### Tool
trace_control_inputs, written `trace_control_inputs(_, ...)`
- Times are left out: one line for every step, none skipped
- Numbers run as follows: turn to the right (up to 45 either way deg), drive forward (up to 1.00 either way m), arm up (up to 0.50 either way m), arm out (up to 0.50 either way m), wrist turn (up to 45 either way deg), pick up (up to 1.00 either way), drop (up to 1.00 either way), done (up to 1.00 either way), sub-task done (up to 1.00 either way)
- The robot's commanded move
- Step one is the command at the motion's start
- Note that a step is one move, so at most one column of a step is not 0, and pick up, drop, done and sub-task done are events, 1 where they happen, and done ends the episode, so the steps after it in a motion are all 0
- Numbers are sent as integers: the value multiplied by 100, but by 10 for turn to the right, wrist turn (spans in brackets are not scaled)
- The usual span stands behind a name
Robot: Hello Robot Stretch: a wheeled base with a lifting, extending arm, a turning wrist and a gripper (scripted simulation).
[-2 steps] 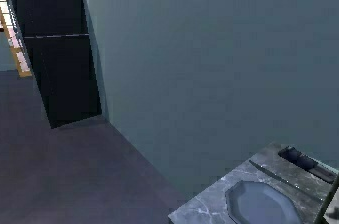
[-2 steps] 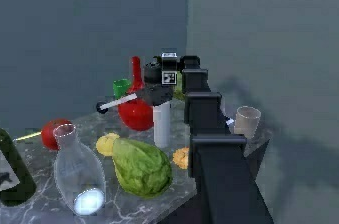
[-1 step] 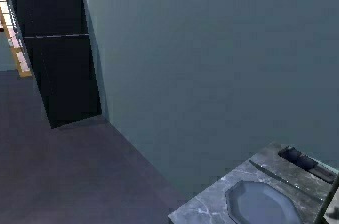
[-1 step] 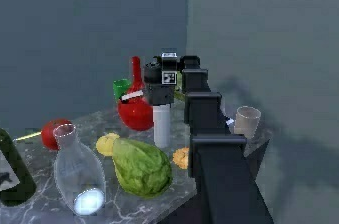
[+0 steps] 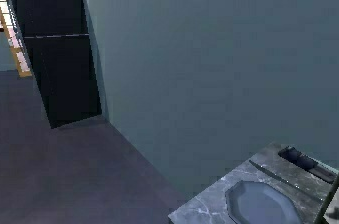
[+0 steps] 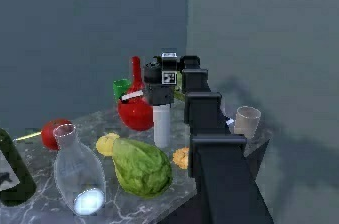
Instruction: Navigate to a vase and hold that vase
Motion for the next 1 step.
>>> trace_control_inputs(0,0,0,0,0,0,0,100,0)
